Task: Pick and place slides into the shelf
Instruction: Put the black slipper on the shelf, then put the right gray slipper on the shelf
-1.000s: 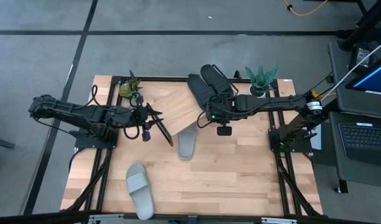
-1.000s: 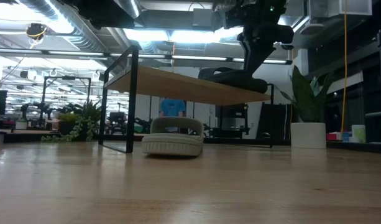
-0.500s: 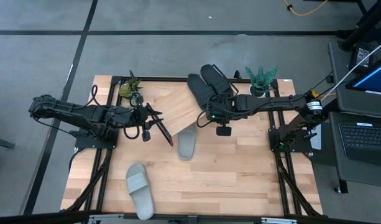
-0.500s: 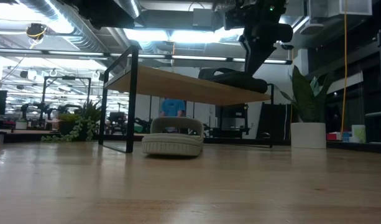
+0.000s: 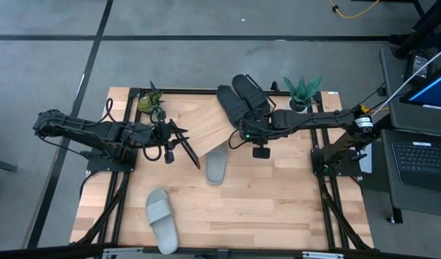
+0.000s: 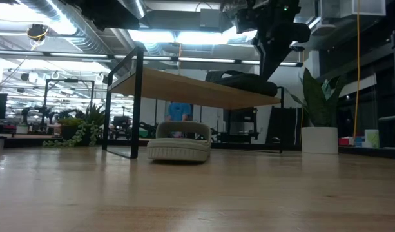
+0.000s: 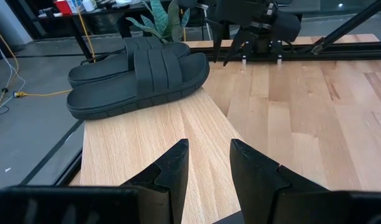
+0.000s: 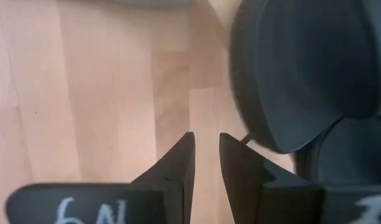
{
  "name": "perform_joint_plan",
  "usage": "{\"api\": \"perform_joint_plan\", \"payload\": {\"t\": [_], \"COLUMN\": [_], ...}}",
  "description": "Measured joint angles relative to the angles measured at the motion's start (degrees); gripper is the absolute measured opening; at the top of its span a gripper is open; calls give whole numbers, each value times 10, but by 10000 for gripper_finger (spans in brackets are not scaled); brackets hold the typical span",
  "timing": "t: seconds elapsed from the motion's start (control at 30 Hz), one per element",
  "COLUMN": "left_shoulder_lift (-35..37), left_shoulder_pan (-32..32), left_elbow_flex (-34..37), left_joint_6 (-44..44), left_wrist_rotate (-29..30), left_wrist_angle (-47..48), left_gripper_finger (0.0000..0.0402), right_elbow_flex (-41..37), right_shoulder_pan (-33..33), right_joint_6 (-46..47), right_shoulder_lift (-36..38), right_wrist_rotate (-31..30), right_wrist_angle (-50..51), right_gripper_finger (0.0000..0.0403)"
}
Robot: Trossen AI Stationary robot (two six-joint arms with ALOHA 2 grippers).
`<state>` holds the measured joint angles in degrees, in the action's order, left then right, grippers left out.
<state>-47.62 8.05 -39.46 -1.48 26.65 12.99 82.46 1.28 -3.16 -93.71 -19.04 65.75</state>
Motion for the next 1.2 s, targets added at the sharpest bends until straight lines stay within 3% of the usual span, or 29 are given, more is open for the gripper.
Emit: {"api": "perform_joint_plan", "payload": {"t": [0.2,0.33,0.5,0.7,0.87,1.0,1.2], "left_shoulder_lift": [0,0,0,0,0,0,0], "left_shoulder_pan": [0,0,0,0,0,0,0], "left_elbow_flex": [0,0,0,0,0,0,0], "left_joint_6": [4,5,6,21,21,21,21], "left_wrist_rotate": [0,0,0,0,0,0,0], "left_wrist_angle": [0,0,0,-1,0,4,15], "left_gripper_finger": [110,110,110,110,110,110,110], "right_elbow_flex": [0,0,0,0,-3,-56,-201], "right_shoulder_pan": [-3,-10,-20,-41,-61,-85,-110], "right_joint_6": [0,1,2,15,48,63,76], "right_shoulder_lift": [0,0,3,28,64,94,142], "right_wrist_rotate": [80,67,52,-4,-11,-37,-38], "right_wrist_angle": [1,1,1,5,1,-59,-215], "right_gripper_finger": [76,66,8,4,4,3,2]}}
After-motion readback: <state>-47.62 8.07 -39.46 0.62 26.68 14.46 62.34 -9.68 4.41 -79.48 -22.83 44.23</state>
